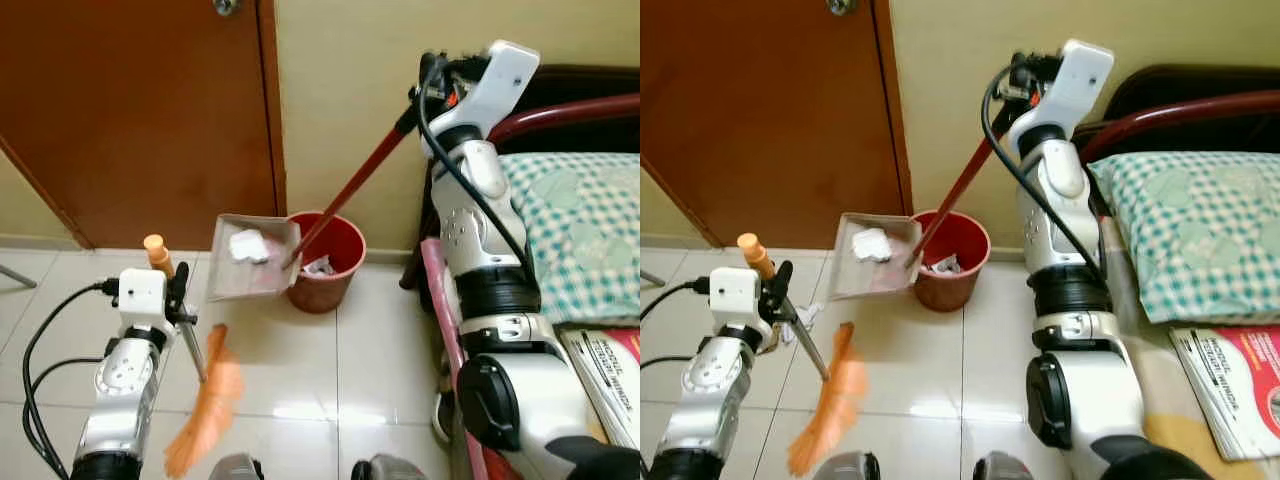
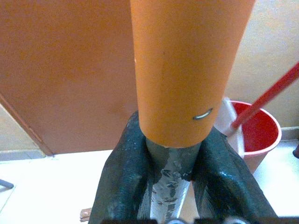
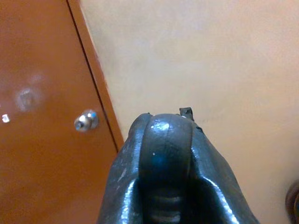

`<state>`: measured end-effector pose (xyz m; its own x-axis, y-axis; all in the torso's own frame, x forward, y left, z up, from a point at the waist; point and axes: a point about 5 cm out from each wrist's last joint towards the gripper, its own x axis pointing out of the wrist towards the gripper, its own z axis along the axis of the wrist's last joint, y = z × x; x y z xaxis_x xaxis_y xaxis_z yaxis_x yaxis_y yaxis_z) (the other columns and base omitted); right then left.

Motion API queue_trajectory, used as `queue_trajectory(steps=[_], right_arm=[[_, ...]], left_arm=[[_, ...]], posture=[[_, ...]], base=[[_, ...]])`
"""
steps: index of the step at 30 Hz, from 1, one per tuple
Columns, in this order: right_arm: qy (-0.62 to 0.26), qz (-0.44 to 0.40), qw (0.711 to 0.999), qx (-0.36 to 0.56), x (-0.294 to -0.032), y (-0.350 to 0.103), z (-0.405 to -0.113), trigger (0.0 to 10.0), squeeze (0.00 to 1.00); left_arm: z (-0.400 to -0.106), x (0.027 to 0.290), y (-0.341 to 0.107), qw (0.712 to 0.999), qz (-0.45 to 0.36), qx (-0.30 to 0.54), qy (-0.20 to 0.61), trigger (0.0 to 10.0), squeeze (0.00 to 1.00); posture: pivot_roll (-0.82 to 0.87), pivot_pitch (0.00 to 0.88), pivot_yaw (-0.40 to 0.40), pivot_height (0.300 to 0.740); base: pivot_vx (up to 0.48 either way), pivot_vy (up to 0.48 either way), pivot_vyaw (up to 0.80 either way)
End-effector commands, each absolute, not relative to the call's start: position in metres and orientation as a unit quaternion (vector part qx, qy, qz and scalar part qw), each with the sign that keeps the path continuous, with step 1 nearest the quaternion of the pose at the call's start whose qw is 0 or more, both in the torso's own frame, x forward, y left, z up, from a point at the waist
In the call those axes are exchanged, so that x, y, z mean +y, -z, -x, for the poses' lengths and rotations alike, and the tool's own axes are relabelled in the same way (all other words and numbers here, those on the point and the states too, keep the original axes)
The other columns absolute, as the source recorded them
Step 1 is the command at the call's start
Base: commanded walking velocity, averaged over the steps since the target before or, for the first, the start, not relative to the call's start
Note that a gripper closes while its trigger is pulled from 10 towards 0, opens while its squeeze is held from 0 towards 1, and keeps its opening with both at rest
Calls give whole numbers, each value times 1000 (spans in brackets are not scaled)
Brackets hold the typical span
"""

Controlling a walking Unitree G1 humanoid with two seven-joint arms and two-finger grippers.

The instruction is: Sweep floor

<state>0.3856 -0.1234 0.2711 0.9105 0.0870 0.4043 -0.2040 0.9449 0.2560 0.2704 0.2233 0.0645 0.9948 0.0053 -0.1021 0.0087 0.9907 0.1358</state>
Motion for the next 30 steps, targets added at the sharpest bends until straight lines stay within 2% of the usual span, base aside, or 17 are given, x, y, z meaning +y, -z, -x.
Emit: queue_trajectory(steps=[1, 3, 6, 9, 11, 16, 19, 30], right_arm=[[-74, -119, 956, -257, -124, -298, -384, 10000, 0], [-73, -72, 950, -294, -122, -312, -383, 10000, 0], [-73, -45, 948, -307, -120, -316, -383, 10000, 0], [-76, 30, 938, -338, -113, -321, -380, 10000, 0], [-98, 113, 920, -363, -96, -314, -374, 10000, 0], [-142, 177, 894, -386, -76, -296, -365, 10000, 0], [-183, 231, 868, -399, -58, -279, -356, 10000, 0], [-203, 245, 853, -414, -50, -268, -349, 10000, 0]], left_arm=[[-267, 221, -58, 996, -64, 69, 6, 10000, 0], [-266, 220, -57, 996, -63, 69, 9, 10000, 0], [-267, 219, -57, 996, -61, 68, 10, 10000, 0], [-268, 218, -58, 996, -59, 66, 12, 10000, 0], [-269, 216, -58, 996, -55, 65, 16, 10000, 0], [-270, 209, -60, 995, -76, 55, 37, 10000, 0], [-272, 204, -62, 995, -77, 48, 46, 10000, 0], [-275, 203, -63, 995, -82, 42, 46, 10000, 0]], posture=[[2, 115, -10, 740], [2, 115, -10, 740], [2, 115, -12, 740], [1, 115, -14, 740], [-3, 113, -14, 740], [-4, 111, -16, 740], [-2, 107, -19, 740], [-3, 98, -24, 740]], base=[[0, 0, 0], [0, 0, 0], [0, 0, 0], [0, 0, 0], [0, 0, 0], [0, 0, 0], [0, 0, 0], [0, 0, 0]])
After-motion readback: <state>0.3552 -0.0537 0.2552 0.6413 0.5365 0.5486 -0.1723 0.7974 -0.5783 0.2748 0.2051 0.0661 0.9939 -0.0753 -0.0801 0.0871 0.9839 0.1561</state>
